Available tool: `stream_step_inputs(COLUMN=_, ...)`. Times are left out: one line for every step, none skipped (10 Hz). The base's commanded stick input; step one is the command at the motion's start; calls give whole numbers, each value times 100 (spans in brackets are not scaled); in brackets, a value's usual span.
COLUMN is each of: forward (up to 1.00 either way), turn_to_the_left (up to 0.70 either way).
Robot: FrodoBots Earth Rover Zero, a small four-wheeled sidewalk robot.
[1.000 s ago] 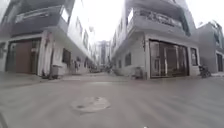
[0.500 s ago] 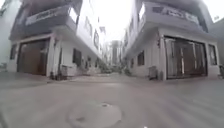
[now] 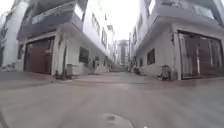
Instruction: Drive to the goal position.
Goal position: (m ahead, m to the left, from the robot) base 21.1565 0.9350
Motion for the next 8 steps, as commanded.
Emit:
stream_step_inputs(forward=100, turn_to_the_left=-38)
stream_step_inputs(forward=100, turn_to_the_left=-38)
stream_step_inputs(forward=100, turn_to_the_left=-38)
stream_step_inputs(forward=100, turn_to_the_left=-38)
stream_step_inputs(forward=100, turn_to_the_left=-38)
stream_step_inputs(forward=100, turn_to_the_left=-38)
stream_step_inputs(forward=100, turn_to_the_left=-38)
stream_step_inputs(forward=100, turn_to_the_left=2)
